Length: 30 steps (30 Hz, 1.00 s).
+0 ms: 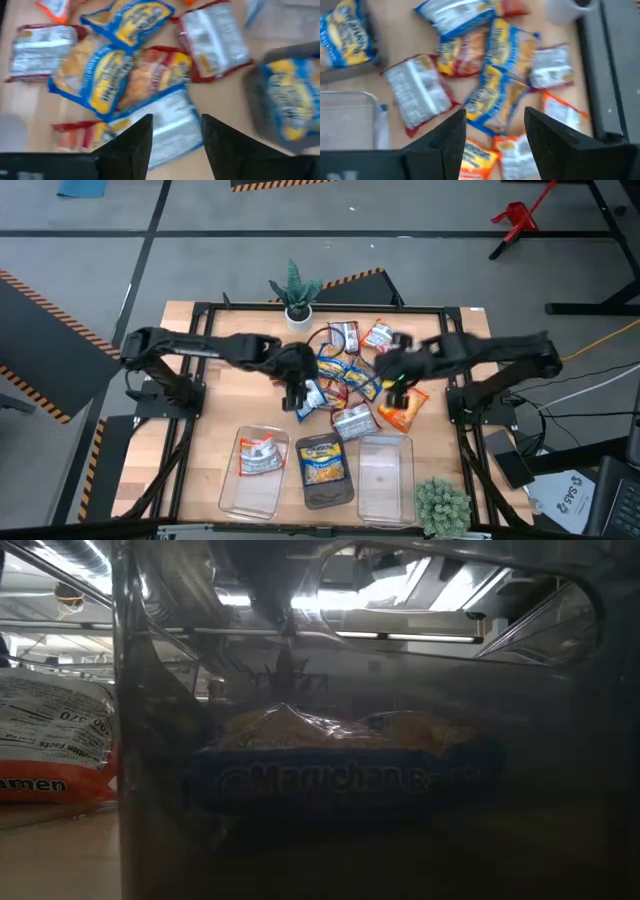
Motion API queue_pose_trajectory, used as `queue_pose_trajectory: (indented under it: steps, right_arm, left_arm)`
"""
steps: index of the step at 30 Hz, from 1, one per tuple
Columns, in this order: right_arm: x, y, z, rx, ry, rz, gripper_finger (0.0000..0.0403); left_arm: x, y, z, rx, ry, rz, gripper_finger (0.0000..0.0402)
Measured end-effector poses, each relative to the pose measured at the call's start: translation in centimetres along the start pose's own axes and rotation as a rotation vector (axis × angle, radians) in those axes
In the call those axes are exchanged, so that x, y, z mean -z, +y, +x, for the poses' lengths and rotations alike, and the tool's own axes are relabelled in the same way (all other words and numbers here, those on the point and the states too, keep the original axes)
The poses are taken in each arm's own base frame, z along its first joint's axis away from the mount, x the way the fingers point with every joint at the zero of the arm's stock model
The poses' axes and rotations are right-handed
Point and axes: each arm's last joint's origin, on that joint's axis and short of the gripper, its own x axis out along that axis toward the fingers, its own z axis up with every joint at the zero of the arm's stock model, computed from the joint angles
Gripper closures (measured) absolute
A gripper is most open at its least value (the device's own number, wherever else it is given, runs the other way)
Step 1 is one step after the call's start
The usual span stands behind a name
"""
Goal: Sort Maruchan noodles
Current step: Put the blue noodle pack into the black bin
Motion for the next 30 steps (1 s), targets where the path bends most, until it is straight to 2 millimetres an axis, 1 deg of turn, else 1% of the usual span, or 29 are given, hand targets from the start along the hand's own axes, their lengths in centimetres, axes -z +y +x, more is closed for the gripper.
queue_pose_trajectory:
  steps: [3, 6, 9, 13, 17, 19, 22, 25, 27, 30]
  right_arm:
    - [0.9, -1.9, -1.8, 0.047, -0.054, 0.064, 0.0214]
    - [1.9, -3.3, -3.0, 0.081, -0.067, 0.100, 0.0214]
    - [3.0, -4.5, -4.2, 0.084, -0.070, 0.117, 0.0214]
    - [4.8, -5.9, -6.5, 0.076, -0.141, 0.175, 0.0214]
    - [6.9, -6.9, -8.4, 0.097, -0.173, 0.228, 0.0214]
    - [7.8, -7.1, -9.0, 0.105, -0.192, 0.254, 0.0214]
    - [9.3, -7.2, -9.2, 0.104, -0.207, 0.283, 0.0214]
    - [11.1, -6.9, -8.9, 0.122, -0.204, 0.292, 0.0214]
    - [12.2, -6.7, -8.3, 0.124, -0.199, 0.307, 0.0214]
    - [13.3, -6.4, -7.3, 0.103, -0.224, 0.342, 0.0214]
  left_arm:
    - [0.0, 2.0, 1.2, -0.039, 0.027, -0.042, 0.0237]
    - [0.2, 4.1, 1.4, -0.052, 0.031, -0.120, 0.0237]
    - [0.3, 5.8, 1.3, 0.008, 0.021, -0.099, 0.0236]
    - [0.8, 8.1, 1.3, 0.095, 0.015, -0.058, 0.0236]
    - [1.5, 10.0, 2.8, 0.168, 0.049, -0.121, 0.0236]
    - [1.7, 10.5, 3.6, 0.204, 0.065, -0.135, 0.0236]
    - [2.2, 11.0, 5.4, 0.291, 0.096, -0.155, 0.0236]
    - [2.4, 10.9, 6.7, 0.363, 0.109, -0.131, 0.0236]
    - [2.3, 10.4, 7.1, 0.400, 0.101, -0.094, 0.0236]
    - [2.3, 9.7, 7.5, 0.411, 0.108, -0.049, 0.0231]
